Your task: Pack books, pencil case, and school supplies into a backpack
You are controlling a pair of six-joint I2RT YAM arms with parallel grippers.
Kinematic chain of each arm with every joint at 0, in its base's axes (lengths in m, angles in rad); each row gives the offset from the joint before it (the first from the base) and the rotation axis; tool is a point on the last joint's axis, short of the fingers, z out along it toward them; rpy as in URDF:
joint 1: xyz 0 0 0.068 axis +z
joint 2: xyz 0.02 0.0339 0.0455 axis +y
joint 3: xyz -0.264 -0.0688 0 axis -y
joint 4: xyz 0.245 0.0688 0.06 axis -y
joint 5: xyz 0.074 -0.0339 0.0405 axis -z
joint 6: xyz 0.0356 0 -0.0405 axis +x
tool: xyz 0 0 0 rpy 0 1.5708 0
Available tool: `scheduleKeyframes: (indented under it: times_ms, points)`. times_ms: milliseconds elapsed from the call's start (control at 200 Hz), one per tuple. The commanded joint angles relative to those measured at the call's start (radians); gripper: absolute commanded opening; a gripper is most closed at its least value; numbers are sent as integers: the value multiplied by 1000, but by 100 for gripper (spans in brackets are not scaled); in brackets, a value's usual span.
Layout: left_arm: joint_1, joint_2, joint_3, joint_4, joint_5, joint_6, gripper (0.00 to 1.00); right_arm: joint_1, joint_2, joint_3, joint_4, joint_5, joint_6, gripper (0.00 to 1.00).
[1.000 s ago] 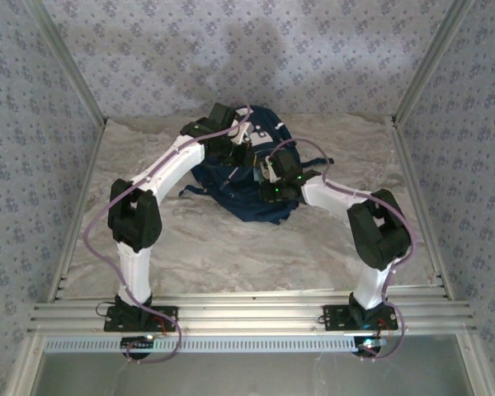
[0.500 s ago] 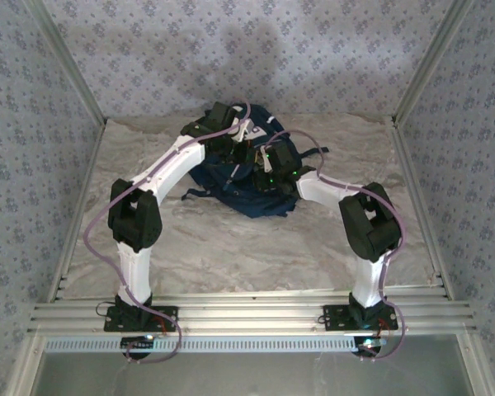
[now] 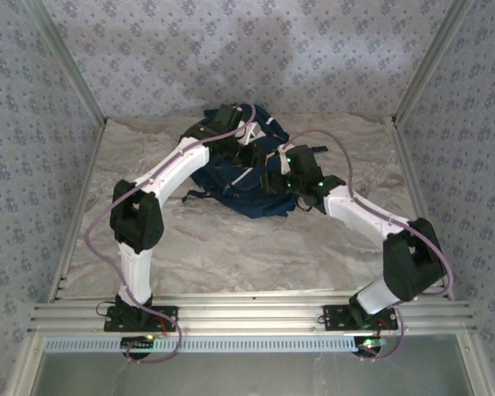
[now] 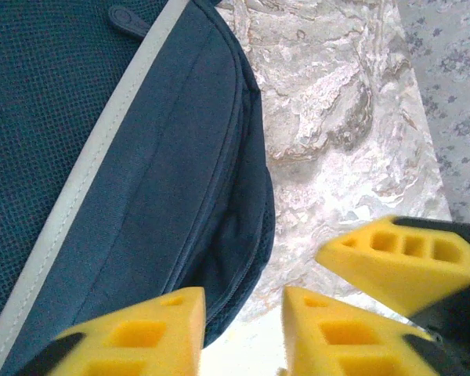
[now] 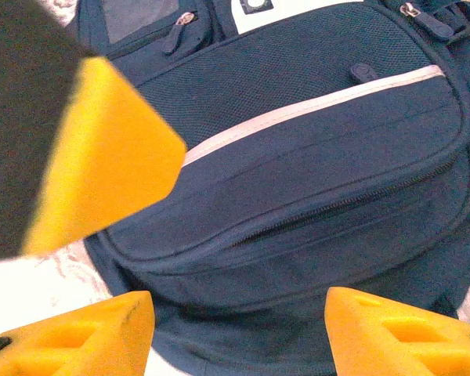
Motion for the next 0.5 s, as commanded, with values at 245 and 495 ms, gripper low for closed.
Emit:
scheduleKeyframes:
  times_ms: [245, 495]
  points:
    - [82, -178, -152, 86, -155, -50, 50, 221, 75, 22, -39, 234, 397, 62]
    - [240, -269, -431, 294, -125, -145, 51, 306, 269, 152, 20, 274, 584, 61]
